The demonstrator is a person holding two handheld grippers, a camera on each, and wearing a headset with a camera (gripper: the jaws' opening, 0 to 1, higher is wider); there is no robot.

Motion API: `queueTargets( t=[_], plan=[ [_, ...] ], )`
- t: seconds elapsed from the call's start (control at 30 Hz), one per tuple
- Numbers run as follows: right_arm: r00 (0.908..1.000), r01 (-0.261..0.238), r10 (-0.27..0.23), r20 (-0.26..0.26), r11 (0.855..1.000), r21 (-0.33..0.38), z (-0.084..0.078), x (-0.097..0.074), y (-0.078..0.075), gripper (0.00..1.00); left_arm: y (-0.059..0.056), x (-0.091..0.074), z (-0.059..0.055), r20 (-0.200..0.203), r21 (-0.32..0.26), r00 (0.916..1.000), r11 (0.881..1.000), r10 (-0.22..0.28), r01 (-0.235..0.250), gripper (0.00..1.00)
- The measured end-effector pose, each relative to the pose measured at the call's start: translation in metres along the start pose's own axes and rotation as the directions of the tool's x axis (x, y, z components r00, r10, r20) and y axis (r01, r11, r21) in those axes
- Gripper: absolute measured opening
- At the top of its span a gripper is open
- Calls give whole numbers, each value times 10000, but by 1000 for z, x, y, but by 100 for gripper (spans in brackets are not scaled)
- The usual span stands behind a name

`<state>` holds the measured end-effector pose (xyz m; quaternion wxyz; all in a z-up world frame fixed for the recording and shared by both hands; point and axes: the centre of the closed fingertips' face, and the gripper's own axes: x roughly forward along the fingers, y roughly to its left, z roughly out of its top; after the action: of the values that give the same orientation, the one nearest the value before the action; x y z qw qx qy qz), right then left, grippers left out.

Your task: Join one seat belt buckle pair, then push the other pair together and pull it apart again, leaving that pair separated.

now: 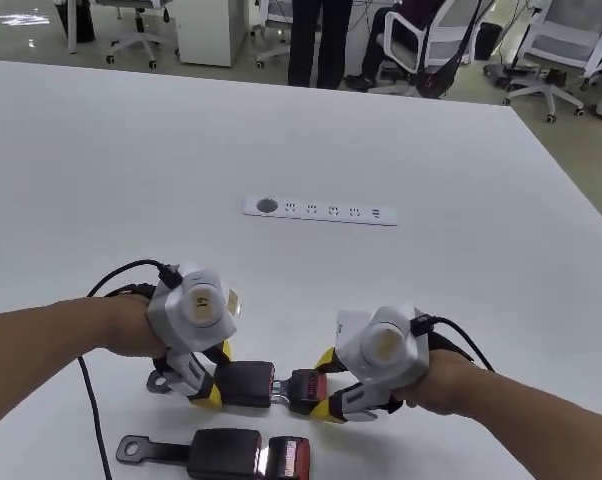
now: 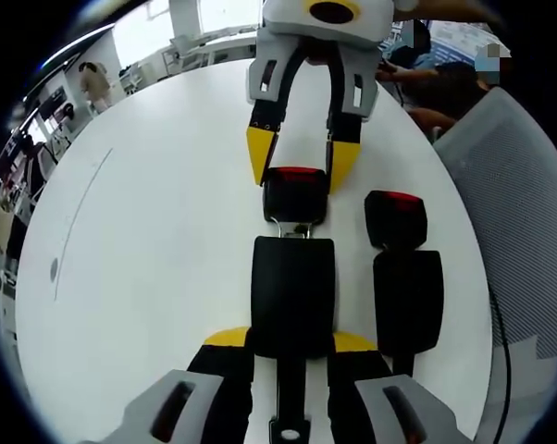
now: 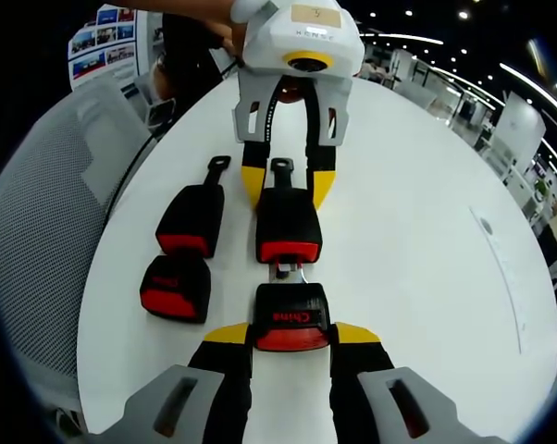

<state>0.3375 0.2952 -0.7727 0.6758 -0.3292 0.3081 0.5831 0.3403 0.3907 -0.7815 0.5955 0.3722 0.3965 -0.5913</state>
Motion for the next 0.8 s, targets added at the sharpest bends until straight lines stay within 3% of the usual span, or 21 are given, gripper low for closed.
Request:
queueTargets(
  t=[0.43,0.7,0.8],
  plan=[
    [9999,-57,58,-106,10000,68,3,2,3,27,-1,1,1,-107,-55,9999,10000,38,-39,30],
    [9998,-91,92,-149,9999,50,7,6,1,27,-1,1,1,169,-352,9997,9992,174,-168,30],
    [9998,-85,86,-167,10000,32,10,7,1,26,-1,1,0,98,-271,9998,9995,173,-171,30]
  ],
)
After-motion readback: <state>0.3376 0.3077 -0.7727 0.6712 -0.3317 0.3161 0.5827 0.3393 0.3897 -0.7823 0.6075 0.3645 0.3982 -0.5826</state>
